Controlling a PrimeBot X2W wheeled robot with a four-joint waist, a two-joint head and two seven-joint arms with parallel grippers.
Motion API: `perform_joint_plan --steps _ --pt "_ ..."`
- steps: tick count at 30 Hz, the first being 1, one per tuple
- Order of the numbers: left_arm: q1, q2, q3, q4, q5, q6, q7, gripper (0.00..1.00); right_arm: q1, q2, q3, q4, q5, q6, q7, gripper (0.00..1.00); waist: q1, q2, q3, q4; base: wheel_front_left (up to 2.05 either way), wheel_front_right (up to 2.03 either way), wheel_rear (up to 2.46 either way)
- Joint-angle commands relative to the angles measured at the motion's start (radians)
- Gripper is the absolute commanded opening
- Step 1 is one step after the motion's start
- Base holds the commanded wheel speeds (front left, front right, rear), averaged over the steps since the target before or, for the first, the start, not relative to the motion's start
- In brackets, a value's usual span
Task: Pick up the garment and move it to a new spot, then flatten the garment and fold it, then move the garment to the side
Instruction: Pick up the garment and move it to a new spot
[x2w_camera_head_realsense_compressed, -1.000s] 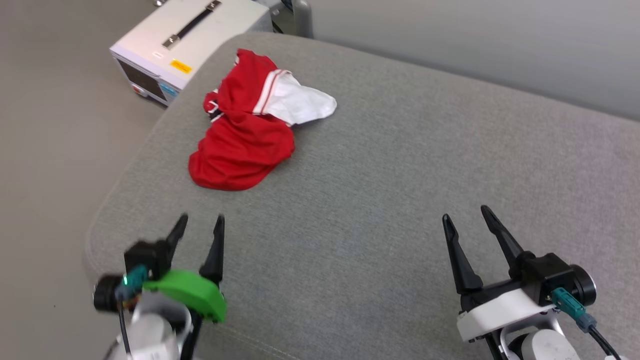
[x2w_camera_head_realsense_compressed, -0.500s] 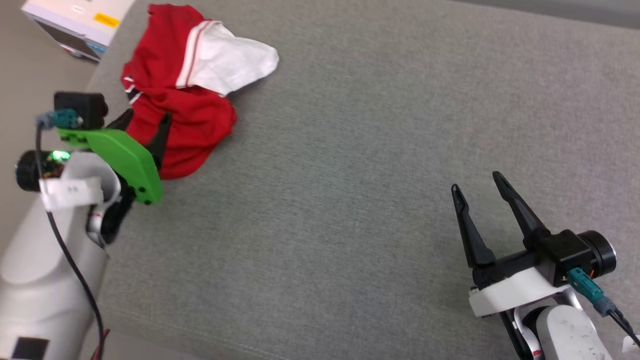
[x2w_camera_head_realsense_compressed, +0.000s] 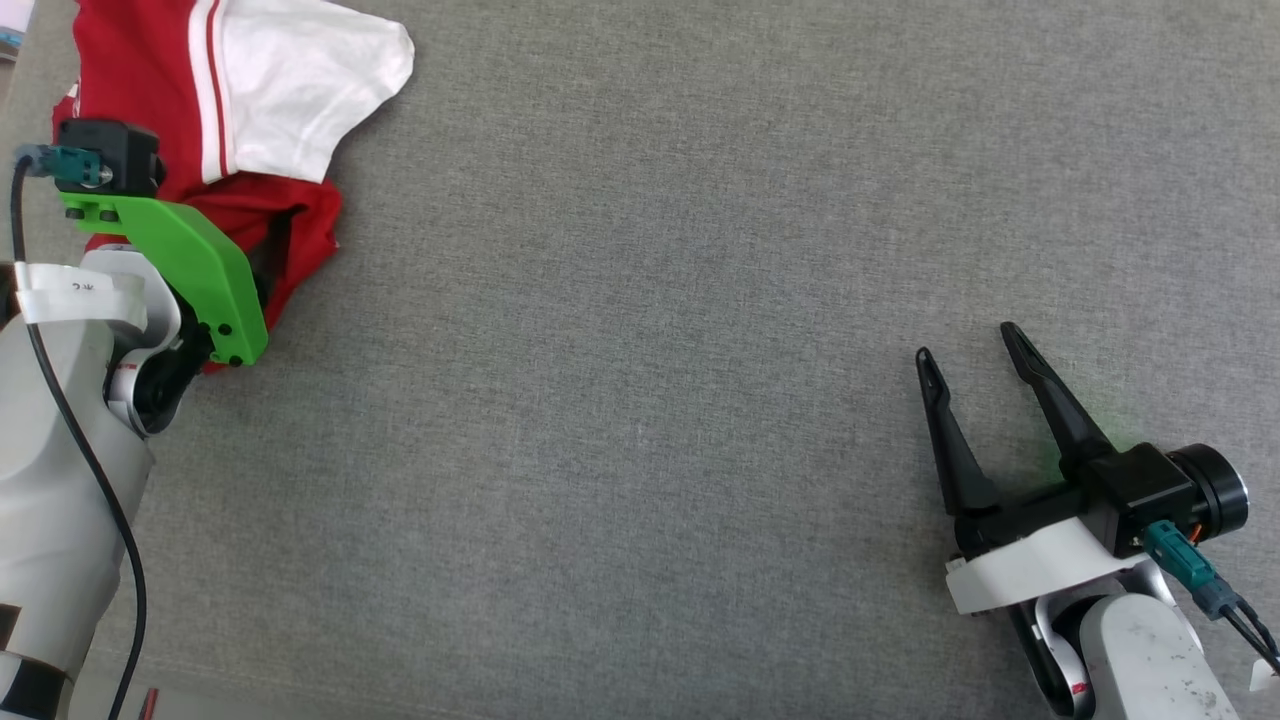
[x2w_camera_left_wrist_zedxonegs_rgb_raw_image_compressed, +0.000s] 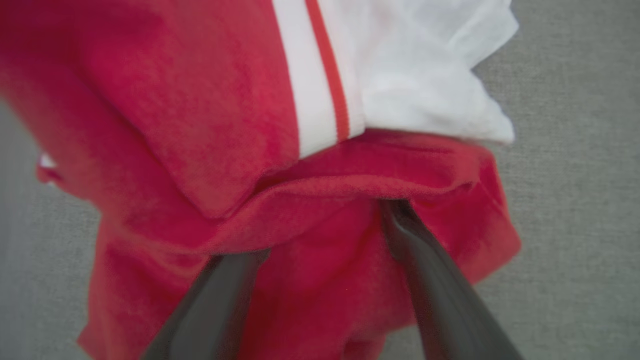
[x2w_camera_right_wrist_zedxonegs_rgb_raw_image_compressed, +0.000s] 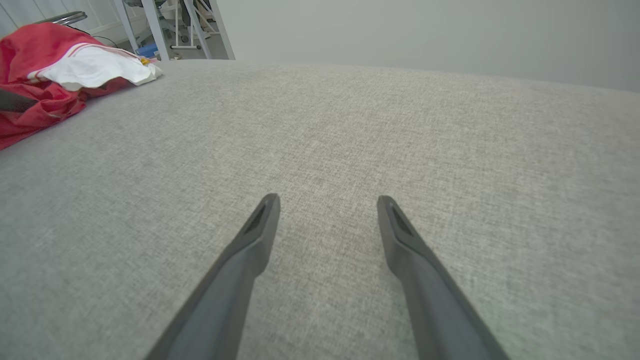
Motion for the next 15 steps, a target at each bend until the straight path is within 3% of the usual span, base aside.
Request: perform_joint_plan --steps 1,3,4,8,15 --pt "-0.024 0.008 -0.010 0.014 -0.025 -0.003 -0.006 1.00 -0.023 0.002 -0.004 0.003 -0.011 -0.001 -0.006 1.00 -0.0002 -0.0001 0.004 -0.002 0.00 0.00 0.00" --pt "-0.025 0.009 -0.035 0.023 -0.049 -0.003 -0.006 0.15 -0.024 0.005 -0.005 0.008 -0.013 -0.001 -0.006 1.00 -0.0002 -0.0001 0.002 0.001 0.00 0.00 0.00" --pt "-0.025 0.013 -0.051 0.024 -0.061 -0.003 -0.010 0.00 -0.024 0.007 -0.004 0.010 -0.013 -0.001 -0.006 1.00 -0.0002 -0.0001 0.000 0.002 0.00 0.00 0.00" --pt "-0.030 0.031 -0.083 0.031 -0.088 -0.003 -0.073 0.00 -0.024 0.008 -0.004 0.021 -0.012 -0.001 -0.006 1.00 -0.0002 -0.0001 -0.017 0.009 0.00 0.00 0.00" --pt "-0.017 0.054 -0.112 0.034 -0.098 -0.003 -0.278 0.00 -0.012 0.012 -0.018 0.039 0.000 -0.001 -0.006 1.00 -0.0002 -0.0001 -0.106 0.018 0.00 0.00 0.00"
